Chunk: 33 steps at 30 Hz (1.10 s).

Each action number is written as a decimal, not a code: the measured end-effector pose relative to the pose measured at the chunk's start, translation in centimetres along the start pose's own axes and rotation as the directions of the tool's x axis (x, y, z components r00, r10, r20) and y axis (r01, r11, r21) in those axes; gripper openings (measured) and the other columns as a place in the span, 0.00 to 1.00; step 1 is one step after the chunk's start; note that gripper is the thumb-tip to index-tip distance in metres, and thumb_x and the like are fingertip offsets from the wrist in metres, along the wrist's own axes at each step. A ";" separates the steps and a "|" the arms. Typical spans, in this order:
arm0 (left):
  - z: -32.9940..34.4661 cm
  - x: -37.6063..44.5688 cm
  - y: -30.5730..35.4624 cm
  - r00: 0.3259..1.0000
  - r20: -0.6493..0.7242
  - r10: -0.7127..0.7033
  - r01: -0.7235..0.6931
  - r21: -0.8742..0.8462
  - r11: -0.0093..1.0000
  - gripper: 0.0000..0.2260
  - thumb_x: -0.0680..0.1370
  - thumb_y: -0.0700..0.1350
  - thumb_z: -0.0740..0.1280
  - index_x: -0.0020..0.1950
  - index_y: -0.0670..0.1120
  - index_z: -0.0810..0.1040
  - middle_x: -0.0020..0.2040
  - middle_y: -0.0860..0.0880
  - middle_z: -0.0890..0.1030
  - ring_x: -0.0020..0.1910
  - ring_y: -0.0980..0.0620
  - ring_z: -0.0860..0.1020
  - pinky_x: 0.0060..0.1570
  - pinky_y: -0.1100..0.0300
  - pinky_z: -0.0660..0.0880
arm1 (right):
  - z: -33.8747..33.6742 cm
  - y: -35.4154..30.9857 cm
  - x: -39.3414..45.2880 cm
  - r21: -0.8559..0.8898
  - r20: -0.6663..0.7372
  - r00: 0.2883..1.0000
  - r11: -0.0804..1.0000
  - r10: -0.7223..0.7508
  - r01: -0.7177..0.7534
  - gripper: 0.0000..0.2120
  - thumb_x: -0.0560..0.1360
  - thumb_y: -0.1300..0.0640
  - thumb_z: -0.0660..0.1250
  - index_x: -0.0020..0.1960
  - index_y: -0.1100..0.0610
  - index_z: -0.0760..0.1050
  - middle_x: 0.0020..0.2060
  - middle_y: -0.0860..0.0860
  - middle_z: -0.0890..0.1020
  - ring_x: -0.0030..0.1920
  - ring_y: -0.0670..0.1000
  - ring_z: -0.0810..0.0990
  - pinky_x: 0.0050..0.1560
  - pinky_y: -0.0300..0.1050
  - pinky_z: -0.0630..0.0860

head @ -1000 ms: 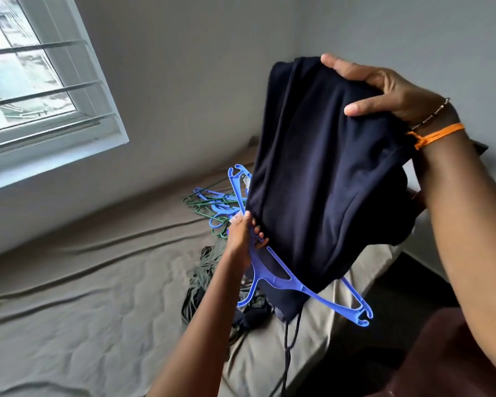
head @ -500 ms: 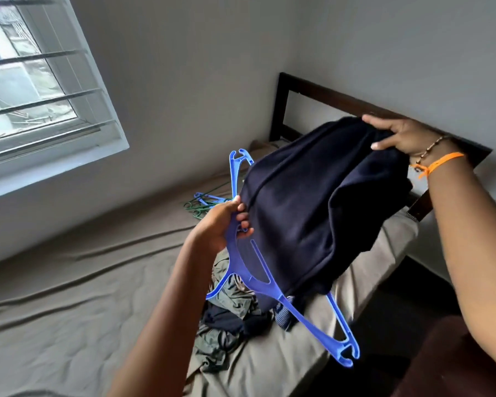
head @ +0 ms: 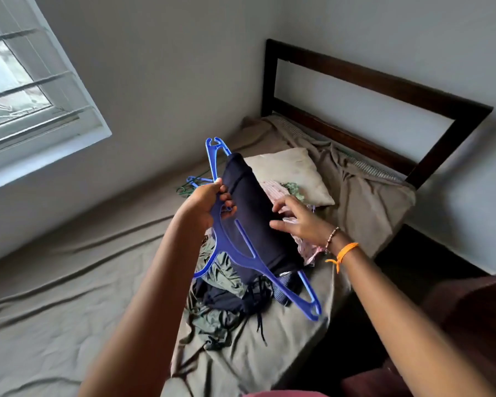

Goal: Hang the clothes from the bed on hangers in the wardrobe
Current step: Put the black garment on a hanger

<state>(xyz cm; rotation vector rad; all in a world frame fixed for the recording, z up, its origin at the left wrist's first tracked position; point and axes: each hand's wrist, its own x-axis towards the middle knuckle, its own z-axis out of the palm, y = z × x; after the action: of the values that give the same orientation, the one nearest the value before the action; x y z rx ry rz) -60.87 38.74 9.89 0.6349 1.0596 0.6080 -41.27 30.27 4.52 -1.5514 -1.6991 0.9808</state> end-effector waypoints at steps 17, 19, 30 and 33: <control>2.1 -2.5 1.6 0.999 -0.008 0.051 -0.050 -0.395 0.917 0.20 0.84 0.46 0.48 0.32 0.46 0.59 0.17 0.50 0.60 0.26 0.54 0.58 0.38 0.56 0.71 | -3.0 -0.1 -5.8 -0.173 0.035 0.989 0.976 0.143 -0.135 0.27 0.72 0.71 0.67 0.63 0.51 0.63 0.64 0.52 0.68 0.66 0.48 0.67 0.61 0.33 0.62; 2.4 -3.1 1.2 0.999 0.010 0.051 -0.042 -0.412 0.910 0.19 0.84 0.45 0.48 0.32 0.46 0.59 0.17 0.50 0.60 0.28 0.54 0.57 0.38 0.55 0.72 | -3.5 -1.5 -7.7 -0.094 -0.014 0.992 0.988 0.124 -0.125 0.18 0.76 0.62 0.65 0.65 0.54 0.68 0.65 0.51 0.69 0.66 0.44 0.64 0.65 0.32 0.59; 7.5 -7.9 -1.5 0.972 0.236 0.010 0.069 -0.324 0.943 0.19 0.84 0.44 0.50 0.32 0.44 0.62 0.20 0.47 0.67 0.27 0.52 0.67 0.49 0.44 0.73 | 0.7 -2.8 -19.5 -0.486 -0.637 0.749 0.850 -0.184 -0.204 0.21 0.75 0.47 0.57 0.39 0.63 0.76 0.32 0.49 0.75 0.40 0.52 0.70 0.42 0.46 0.69; 9.3 -9.2 -3.0 0.964 0.263 0.048 0.019 -0.246 0.969 0.17 0.84 0.41 0.51 0.35 0.42 0.66 0.32 0.44 0.72 0.31 0.49 0.73 0.44 0.48 0.77 | 1.8 -4.2 -22.2 -0.290 -0.732 0.680 0.922 -0.041 -0.257 0.24 0.74 0.43 0.55 0.39 0.64 0.75 0.29 0.46 0.75 0.34 0.47 0.75 0.38 0.45 0.70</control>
<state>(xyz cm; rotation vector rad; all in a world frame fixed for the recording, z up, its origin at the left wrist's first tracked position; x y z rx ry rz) -55.23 28.43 16.44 0.4904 0.7135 0.6355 -42.60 7.86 7.88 -1.9531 -1.2338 -0.0036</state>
